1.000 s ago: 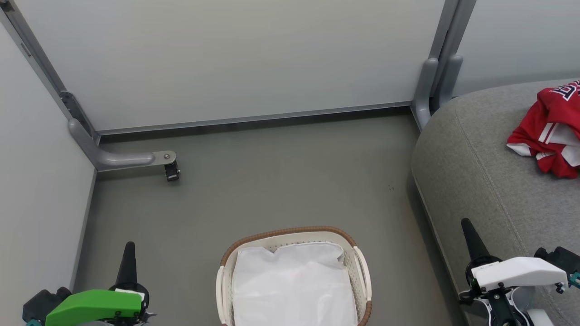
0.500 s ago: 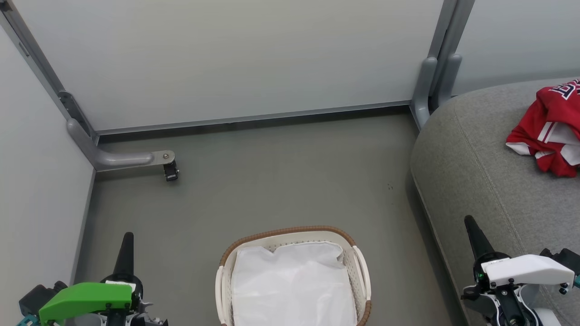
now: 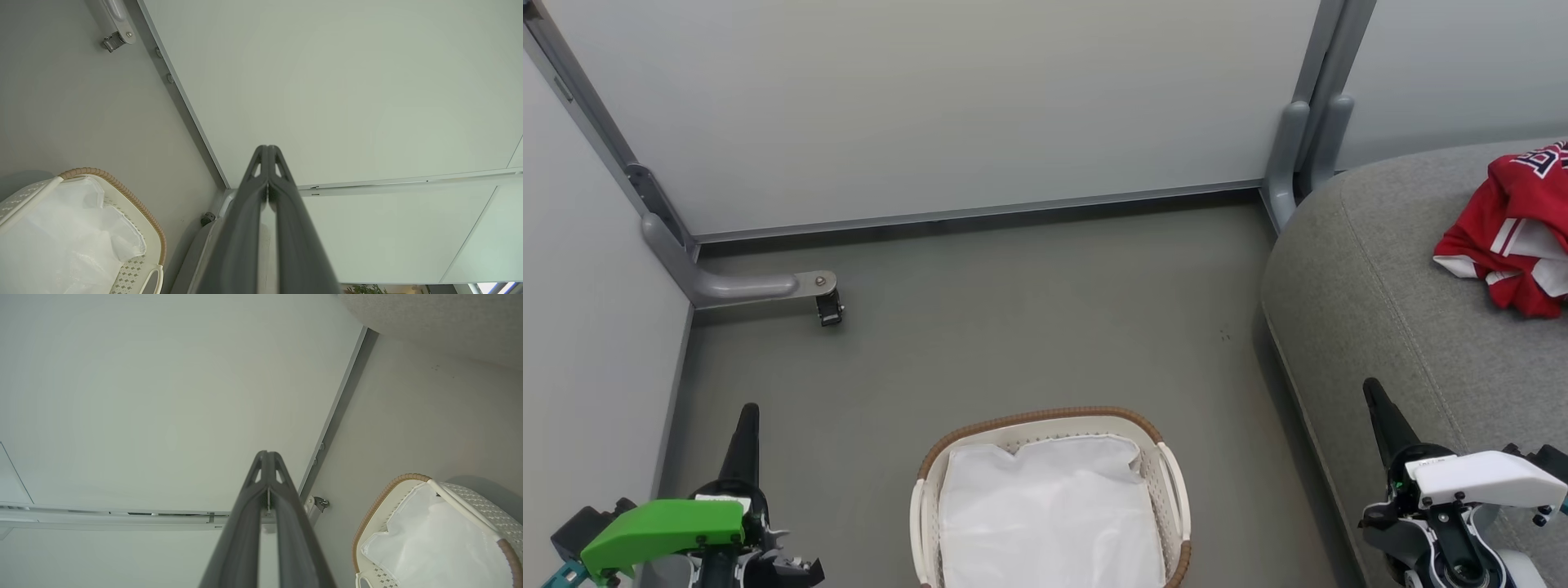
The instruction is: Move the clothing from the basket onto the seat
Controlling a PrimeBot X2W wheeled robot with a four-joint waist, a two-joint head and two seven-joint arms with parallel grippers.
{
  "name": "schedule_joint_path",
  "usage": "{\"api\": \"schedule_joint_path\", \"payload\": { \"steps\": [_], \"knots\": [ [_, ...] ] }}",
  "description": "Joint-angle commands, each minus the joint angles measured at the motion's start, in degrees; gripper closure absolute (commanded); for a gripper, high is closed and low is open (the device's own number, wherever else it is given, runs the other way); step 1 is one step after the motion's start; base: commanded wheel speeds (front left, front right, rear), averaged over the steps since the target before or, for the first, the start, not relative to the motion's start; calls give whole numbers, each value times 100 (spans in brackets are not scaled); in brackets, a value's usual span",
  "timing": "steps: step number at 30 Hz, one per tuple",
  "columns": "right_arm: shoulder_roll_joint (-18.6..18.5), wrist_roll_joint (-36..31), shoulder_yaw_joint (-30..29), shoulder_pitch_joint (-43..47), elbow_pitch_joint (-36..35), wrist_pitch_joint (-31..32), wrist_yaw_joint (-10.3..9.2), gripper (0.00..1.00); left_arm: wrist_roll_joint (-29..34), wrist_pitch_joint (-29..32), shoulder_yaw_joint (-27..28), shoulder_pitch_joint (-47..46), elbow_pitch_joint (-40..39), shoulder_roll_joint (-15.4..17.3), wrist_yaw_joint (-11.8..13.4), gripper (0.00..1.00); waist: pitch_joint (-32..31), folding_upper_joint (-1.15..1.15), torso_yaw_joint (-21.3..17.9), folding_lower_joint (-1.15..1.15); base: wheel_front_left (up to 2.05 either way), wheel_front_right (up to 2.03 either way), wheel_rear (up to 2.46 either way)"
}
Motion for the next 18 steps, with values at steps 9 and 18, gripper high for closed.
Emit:
{"api": "schedule_joint_path", "payload": {
  "steps": [9, 18],
  "knots": [
    [-34, 430, -93, -81, -56, 132, -3, 100, -422, 121, 72, -184, -49, 10, -60, 100, 7, 0, -10, 0, 0, 0, 0],
    [-29, 763, -157, -112, -67, 231, -3, 100, -745, 218, 117, -234, -51, 10, -91, 100, 13, 0, -20, 0, 0, 0, 0]
  ]
}}
